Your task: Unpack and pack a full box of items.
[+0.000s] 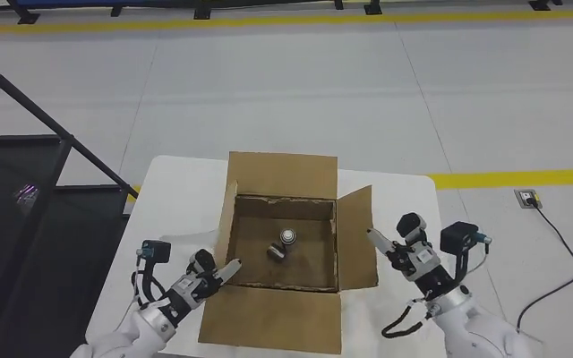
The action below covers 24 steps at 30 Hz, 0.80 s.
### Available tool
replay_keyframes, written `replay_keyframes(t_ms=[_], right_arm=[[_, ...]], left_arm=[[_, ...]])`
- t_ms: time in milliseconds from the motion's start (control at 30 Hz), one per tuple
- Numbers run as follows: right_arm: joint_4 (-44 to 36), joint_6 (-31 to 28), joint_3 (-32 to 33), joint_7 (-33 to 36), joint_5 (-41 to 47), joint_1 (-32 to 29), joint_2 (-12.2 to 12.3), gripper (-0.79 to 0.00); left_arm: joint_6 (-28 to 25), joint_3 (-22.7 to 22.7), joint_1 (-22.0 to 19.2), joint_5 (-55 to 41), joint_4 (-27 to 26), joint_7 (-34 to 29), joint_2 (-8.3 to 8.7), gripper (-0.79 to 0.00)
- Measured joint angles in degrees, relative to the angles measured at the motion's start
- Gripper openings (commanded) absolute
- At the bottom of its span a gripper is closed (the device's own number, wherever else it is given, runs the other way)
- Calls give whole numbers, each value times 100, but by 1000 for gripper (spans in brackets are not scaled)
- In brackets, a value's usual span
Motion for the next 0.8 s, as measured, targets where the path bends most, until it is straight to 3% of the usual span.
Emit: replay_keyframes(t_ms=[233, 433, 600, 800], right_arm=[[677, -1052, 150, 1022, 1372, 280, 141, 0], [1264, -2137, -25, 1889, 2691, 709, 280, 0], [1435, -2390, -372, 2503, 3213, 1103, 365, 0], [1833, -1984, -1146, 2968, 2990, 1797, 390, 0]], left_arm=[[385, 563, -513, 129, 279, -227, -37, 0], [566, 794, -705, 246, 441, -219, -58, 0], [660, 896, -791, 257, 529, -189, -72, 0], [736, 906, -800, 139, 523, -54, -88, 0]])
